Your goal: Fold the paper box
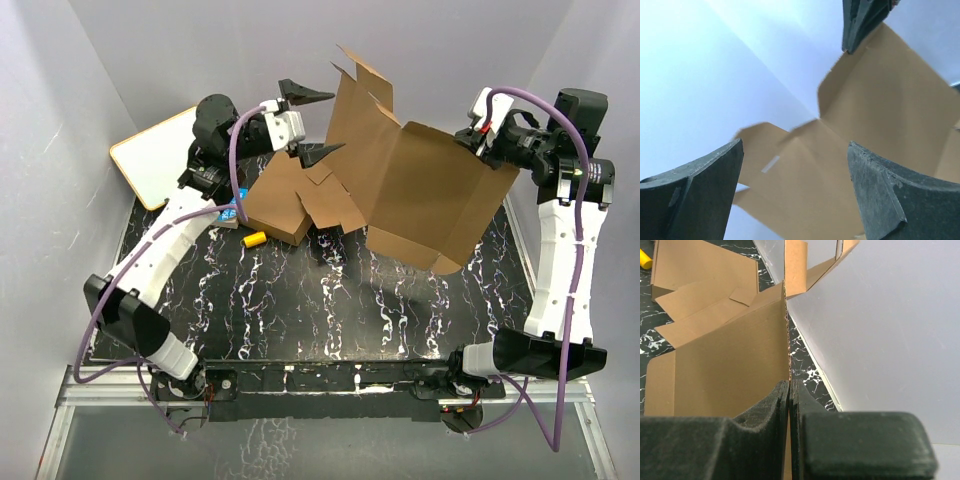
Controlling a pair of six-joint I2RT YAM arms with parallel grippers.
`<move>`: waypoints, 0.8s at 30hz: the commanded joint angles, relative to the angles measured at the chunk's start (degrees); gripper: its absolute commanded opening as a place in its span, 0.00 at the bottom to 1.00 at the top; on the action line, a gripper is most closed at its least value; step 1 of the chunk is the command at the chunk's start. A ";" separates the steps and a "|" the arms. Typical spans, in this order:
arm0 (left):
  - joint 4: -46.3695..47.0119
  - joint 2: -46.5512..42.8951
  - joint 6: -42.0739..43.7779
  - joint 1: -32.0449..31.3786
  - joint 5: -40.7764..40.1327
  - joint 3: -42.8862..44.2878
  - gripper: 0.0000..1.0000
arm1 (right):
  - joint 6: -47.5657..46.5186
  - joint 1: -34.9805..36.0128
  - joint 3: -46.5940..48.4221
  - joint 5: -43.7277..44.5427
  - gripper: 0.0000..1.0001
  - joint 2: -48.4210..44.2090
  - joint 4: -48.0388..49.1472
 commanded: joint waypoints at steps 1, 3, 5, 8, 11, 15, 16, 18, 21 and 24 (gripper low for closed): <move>-18.69 2.08 21.90 -2.47 -4.99 7.71 0.83 | -0.64 0.48 3.84 -4.22 0.08 -1.51 1.88; -24.03 5.33 25.79 -4.73 -5.58 13.56 0.82 | -0.44 0.60 3.72 -4.67 0.08 -1.66 1.79; -26.17 8.76 27.02 -6.28 -5.15 18.18 0.81 | -0.41 0.76 3.16 -4.86 0.08 -1.92 1.79; -25.94 13.16 26.97 -8.86 -4.45 23.48 0.76 | -0.55 1.02 2.11 -4.68 0.08 -2.44 1.66; -27.54 18.00 27.97 -11.83 -5.15 28.42 0.73 | -1.20 1.67 1.33 -3.93 0.08 -2.95 1.16; -28.19 21.42 29.80 -14.60 -7.46 31.16 0.72 | -2.41 2.80 0.67 -2.57 0.08 -3.35 0.31; -27.82 21.80 29.78 -14.97 -7.74 31.41 0.73 | -2.70 3.00 0.56 -2.26 0.08 -3.40 0.03; -27.01 22.20 29.15 -15.44 -8.02 31.79 0.72 | -3.25 3.67 0.44 -1.72 0.08 -3.54 -0.45; -25.84 22.05 28.19 -15.68 -8.08 31.94 0.72 | -3.91 4.31 0.33 -0.94 0.08 -3.68 -1.04; -24.88 21.50 27.28 -15.68 -7.96 31.88 0.72 | -4.46 4.73 0.11 -0.59 0.08 -3.81 -1.52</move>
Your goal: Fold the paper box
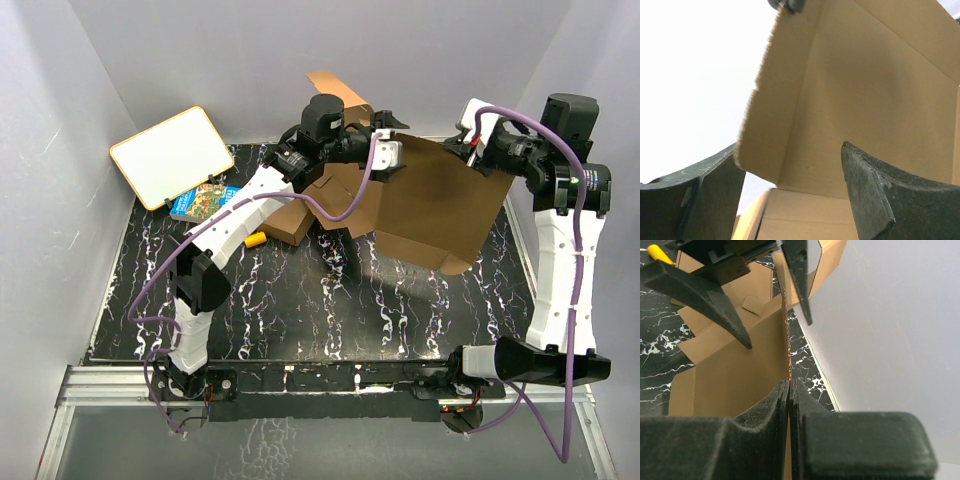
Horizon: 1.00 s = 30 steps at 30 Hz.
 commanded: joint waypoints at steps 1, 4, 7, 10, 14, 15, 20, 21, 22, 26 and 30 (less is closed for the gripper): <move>3.01 -3.76 -0.65 -0.21 1.15 2.92 0.71 | -2.54 1.14 -0.02 -0.86 0.08 -1.75 1.60; 4.50 -3.76 -2.16 -0.21 1.94 2.83 0.70 | -2.84 1.36 -0.08 -0.92 0.08 -1.93 1.31; 5.81 -3.68 -3.32 -0.21 2.37 2.45 0.62 | -3.06 1.54 0.00 -0.96 0.08 -2.19 1.02; 6.52 -3.58 -4.10 -0.22 2.71 2.05 0.50 | -3.59 1.70 -0.04 -0.91 0.08 -2.40 0.52; 8.08 -3.51 -5.71 -0.21 3.12 1.90 0.42 | -3.95 1.92 0.04 -0.86 0.08 -2.59 0.06; 8.67 -3.56 -6.27 -0.21 3.22 1.95 0.40 | -4.00 1.90 0.09 -0.85 0.08 -2.59 -0.01; 11.12 -3.60 -8.82 -0.30 3.47 1.77 0.26 | -4.38 1.99 0.23 -0.59 0.08 -2.81 -0.53; 11.52 -3.63 -9.26 -0.32 3.54 1.74 0.23 | -4.49 1.99 0.34 -0.52 0.08 -2.88 -0.72; 12.02 -3.67 -9.81 -0.30 3.63 1.65 0.21 | -4.48 1.99 0.48 -0.50 0.08 -2.91 -0.83; 14.26 -3.75 -11.41 -0.30 3.47 1.57 0.08 | -3.98 2.05 1.41 -0.28 0.08 -3.06 -1.18; 18.11 -4.01 -12.98 -0.31 1.10 1.05 0.00 | -1.35 2.04 3.65 -0.22 0.11 -3.07 -1.04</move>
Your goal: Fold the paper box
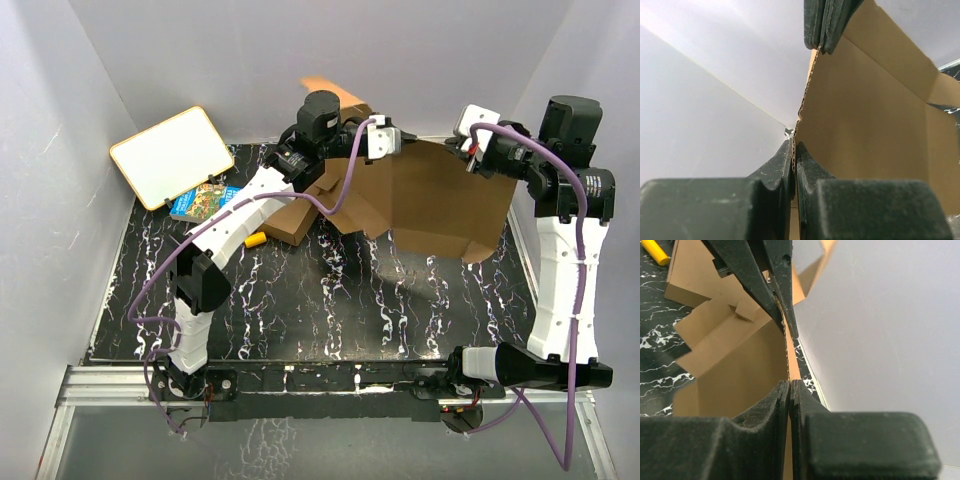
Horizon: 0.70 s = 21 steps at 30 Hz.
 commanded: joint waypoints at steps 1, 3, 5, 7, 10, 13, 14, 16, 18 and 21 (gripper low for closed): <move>9.37 -3.76 -2.40 -0.33 -2.25 0.56 0.00 | 3.19 0.26 4.33 -1.26 0.18 -1.53 0.69; 11.20 -3.88 -3.07 -0.28 -3.73 0.40 0.00 | 6.39 0.24 6.28 -0.84 0.32 -1.60 1.57; 13.32 -4.18 -3.71 -0.28 -5.93 0.16 0.00 | 11.60 0.27 8.69 -0.01 0.47 -1.45 3.11; 15.74 -4.36 -4.56 -0.30 -8.70 0.17 0.00 | 16.24 0.24 11.38 1.01 0.60 -1.21 4.52; 19.08 -4.21 -6.29 -0.28 -14.12 1.38 0.00 | 22.91 0.28 15.42 1.65 0.77 -0.96 6.28; 21.41 -4.12 -9.01 -0.07 -19.74 3.21 0.00 | 29.45 0.11 16.65 1.39 0.87 -1.35 8.50; 22.27 -4.19 -10.61 0.16 -21.55 3.85 0.00 | 31.32 0.03 16.04 1.20 0.90 -1.68 9.55; 23.75 -4.39 -14.62 0.89 -25.34 5.14 0.00 | 35.34 -0.16 12.33 1.05 0.95 -2.45 12.15; 24.64 -4.95 -19.11 1.91 -28.24 5.69 0.00 | 38.33 -0.20 8.14 1.05 0.96 -3.17 14.39; 25.05 -6.63 -25.83 3.96 -31.97 5.52 0.00 | 41.58 -0.20 1.56 -0.98 0.96 -4.60 17.35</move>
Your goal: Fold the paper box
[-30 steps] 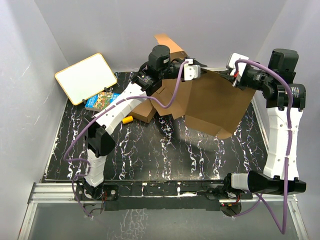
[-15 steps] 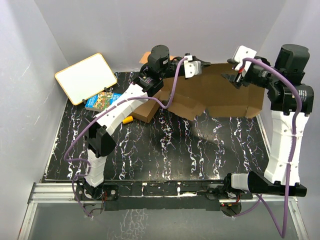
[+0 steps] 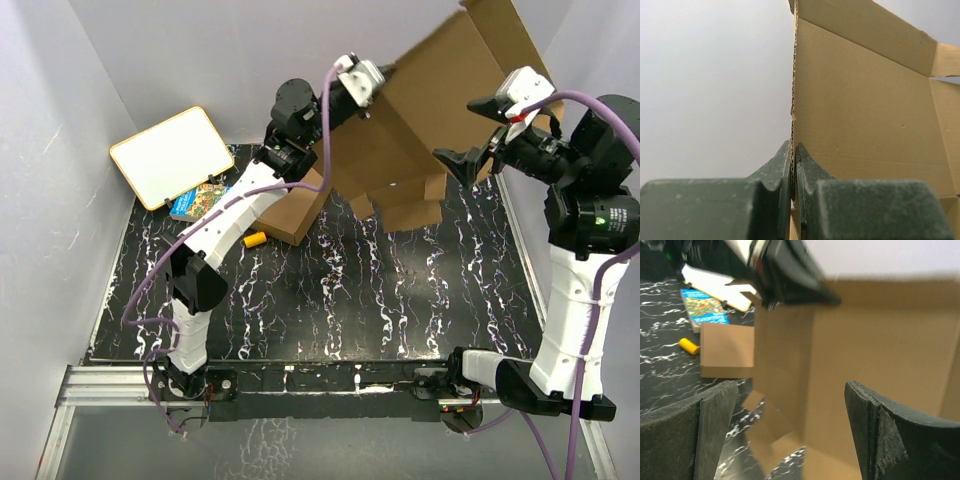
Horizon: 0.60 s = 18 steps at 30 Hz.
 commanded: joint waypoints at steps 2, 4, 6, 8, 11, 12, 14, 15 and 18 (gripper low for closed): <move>5.76 -8.10 -14.23 4.37 -11.24 2.03 0.00 | 10.71 -0.26 -9.68 -3.28 0.96 -1.58 8.26; 5.36 -9.91 -18.61 6.06 -13.26 0.67 0.00 | 12.70 -0.51 -12.43 -4.59 0.97 -2.46 9.80; 5.45 -12.00 -22.45 8.39 -14.16 -1.88 0.00 | 14.52 -0.88 -14.82 -5.25 0.97 -3.32 11.12; 5.88 -14.42 -26.26 10.66 -14.29 -6.26 0.00 | 16.51 -1.65 -17.61 -5.11 0.97 -4.10 13.00; 9.25 -18.66 -30.90 13.84 -13.09 -13.49 0.00 | 18.65 -3.80 -21.72 -4.77 0.97 -4.71 15.58; 10.17 -19.82 -31.93 14.47 -12.45 -15.39 0.00 | 19.66 -4.52 -22.52 -4.77 0.97 -4.69 16.92; 10.83 -21.80 -33.13 15.57 -11.57 -17.95 0.00 | 22.37 -6.88 -24.80 -4.90 0.97 -4.42 20.09; 10.81 -22.97 -33.78 16.05 -11.09 -18.92 0.00 | 24.13 -7.92 -25.71 -5.64 0.98 -4.16 21.84; 12.14 -25.16 -35.73 17.55 -9.95 -21.71 0.00 | 31.44 -10.06 -28.79 -9.45 0.99 -2.44 30.50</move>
